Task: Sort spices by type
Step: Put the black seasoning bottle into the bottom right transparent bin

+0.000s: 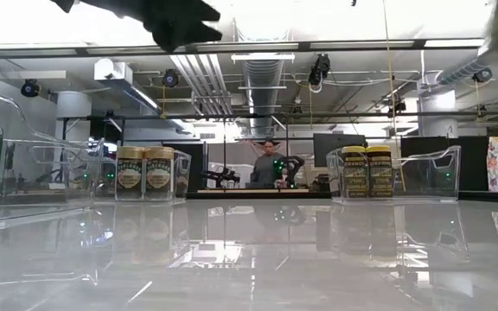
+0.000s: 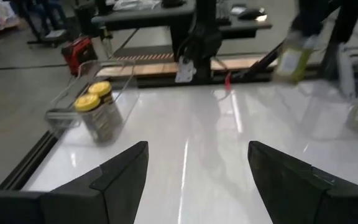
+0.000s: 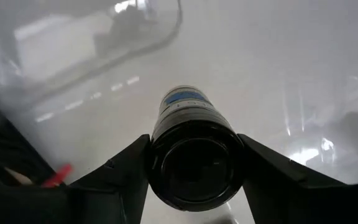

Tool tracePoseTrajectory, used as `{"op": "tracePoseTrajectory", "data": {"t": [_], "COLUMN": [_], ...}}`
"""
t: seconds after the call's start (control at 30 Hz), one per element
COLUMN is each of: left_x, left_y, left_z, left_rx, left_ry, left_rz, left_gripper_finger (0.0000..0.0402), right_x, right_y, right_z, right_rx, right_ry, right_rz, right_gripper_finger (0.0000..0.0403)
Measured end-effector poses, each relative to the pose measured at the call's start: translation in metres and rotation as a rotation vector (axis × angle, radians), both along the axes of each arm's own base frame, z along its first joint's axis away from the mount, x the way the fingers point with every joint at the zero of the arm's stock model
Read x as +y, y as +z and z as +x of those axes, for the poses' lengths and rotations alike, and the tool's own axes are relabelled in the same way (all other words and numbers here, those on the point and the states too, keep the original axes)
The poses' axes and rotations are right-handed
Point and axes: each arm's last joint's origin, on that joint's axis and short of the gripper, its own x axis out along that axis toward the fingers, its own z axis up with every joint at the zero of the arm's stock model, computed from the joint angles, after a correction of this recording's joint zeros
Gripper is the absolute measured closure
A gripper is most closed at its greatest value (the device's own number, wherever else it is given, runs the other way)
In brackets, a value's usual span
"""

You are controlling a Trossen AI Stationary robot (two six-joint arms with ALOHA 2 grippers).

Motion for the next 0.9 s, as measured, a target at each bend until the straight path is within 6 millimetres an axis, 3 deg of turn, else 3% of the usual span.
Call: {"op": "tracePoseTrajectory", "data": {"t": [0.2,0.37,0.67,0.9], "left_x": [0.0,0.0,0.003,0.002], "left_y": [-0.004,0.0,0.001,0.009], "left_z": [0.001,0.003,0.003,0.004], "left_rx": [0.02,-0.027,-0.048,-0.138], "left_ry": [0.008,0.016,0.114,0.116], "left_rz": [0.001,-0.032,-0.054,-0.075], "left_gripper_finger": [0.0141,0.0141,0.0141,0.0141], "right_x": [0.025,0.044,0.074,0.081], "right_y": [0.015,0.014,-0.003,-0.031], "right_z": [-0.028,-0.049,-0.065,-0.066], "right_rx": [0.007,0.038,0.066,0.091], "right_ry": [0.001,-0.001,0.062,0.117], "right_rz": [0.119,0.151,0.228,0.227], "right_gripper_finger": [0.0203,0.0198,0.0204,0.0194]}}
